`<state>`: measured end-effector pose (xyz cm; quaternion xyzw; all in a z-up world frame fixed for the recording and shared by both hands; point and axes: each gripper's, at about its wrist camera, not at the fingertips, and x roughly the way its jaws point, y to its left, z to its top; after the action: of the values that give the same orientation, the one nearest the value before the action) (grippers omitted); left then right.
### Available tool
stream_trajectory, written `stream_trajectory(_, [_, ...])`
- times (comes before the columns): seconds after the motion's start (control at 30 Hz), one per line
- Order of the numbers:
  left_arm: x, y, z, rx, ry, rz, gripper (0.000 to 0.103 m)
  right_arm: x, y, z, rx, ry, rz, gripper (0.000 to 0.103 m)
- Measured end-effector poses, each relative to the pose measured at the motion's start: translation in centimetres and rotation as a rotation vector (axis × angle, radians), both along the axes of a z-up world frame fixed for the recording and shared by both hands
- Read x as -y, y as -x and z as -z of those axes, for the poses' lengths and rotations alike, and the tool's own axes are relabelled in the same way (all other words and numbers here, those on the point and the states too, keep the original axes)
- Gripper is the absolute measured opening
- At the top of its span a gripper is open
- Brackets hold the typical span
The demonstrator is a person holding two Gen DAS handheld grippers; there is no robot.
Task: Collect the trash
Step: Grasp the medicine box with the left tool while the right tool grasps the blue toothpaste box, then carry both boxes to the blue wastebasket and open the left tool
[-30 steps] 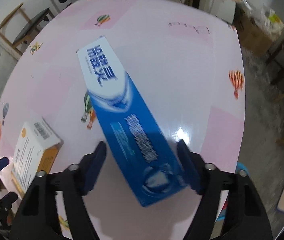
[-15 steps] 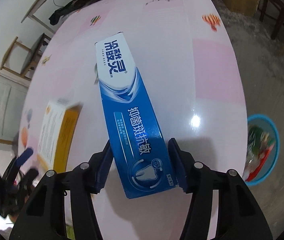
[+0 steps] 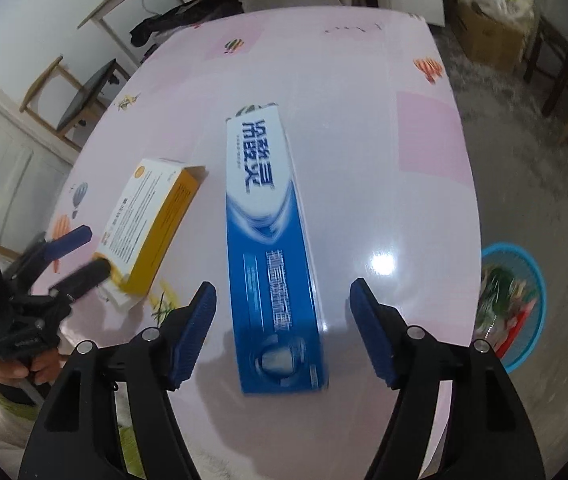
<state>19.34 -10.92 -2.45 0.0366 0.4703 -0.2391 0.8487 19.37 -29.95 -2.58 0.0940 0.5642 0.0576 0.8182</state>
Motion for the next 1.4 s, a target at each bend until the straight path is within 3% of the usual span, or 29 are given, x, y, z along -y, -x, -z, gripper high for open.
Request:
stream_trajectory(0.2, [2.1,-0.7,1.0,0.011,-0.091,0.024,0.086,-1.0,-1.6,1.8,-0.017,-0.003,-0.046,0.068])
stream_trajectory(0.23, [2.1,-1.0,1.3,0.002,-0.092,0.022,0.084,-1.0,-1.7,2.0,-0.017,-0.01,-0.04,0.068])
stream_trajectory(0.27, [2.1,-1.1,1.4,-0.005,-0.085,0.022,0.074,-1.0,-1.3,2.0,-0.01,-0.013,-0.034,0.067])
stream_trajectory(0.3, [1.9,-1.2,1.6,-0.015,-0.078,0.017,0.07,-1.0,-1.2,2.0,-0.006,-0.013,-0.031,0.064])
stream_trajectory(0.37, [1.6,-1.2,1.6,-0.027,-0.053,0.003,0.068,-0.6,-0.6,1.9,-0.01,-0.018,-0.017,0.053])
stream_trajectory(0.43, [1.3,-0.8,1.6,-0.036,-0.038,0.003,0.068,-0.2,0.1,1.9,-0.017,-0.023,-0.005,0.049])
stream_trajectory(0.7, [-0.6,3.1,1.6,-0.078,0.006,-0.023,0.068,-0.2,4.1,1.4,-0.047,-0.002,-0.005,0.049])
stream_trajectory(0.8, [-0.8,4.1,1.7,-0.077,0.007,-0.035,0.069,-0.6,4.4,1.4,-0.024,0.035,0.016,0.062])
stream_trajectory(0.93, [-0.6,3.9,2.1,-0.097,0.001,-0.05,0.072,-0.9,3.8,1.8,-0.006,0.039,0.034,0.064])
stream_trajectory(1.03, [-0.3,3.7,2.3,-0.092,-0.012,-0.049,0.072,-1.4,3.5,2.1,0.019,0.052,0.038,0.063])
stream_trajectory(1.1, [-0.4,4.0,2.3,-0.078,-0.011,-0.049,0.072,-1.6,3.5,2.2,0.033,0.052,0.047,0.053])
stream_trajectory(1.13, [-0.3,4.1,2.3,-0.068,-0.014,-0.045,0.069,-1.5,3.6,2.2,0.038,0.043,0.053,0.047])
stream_trajectory(1.4, [0.1,5.1,0.5,-0.021,0.017,-0.023,0.066,3.3,5.7,-0.4,0.133,-0.154,0.169,0.046])
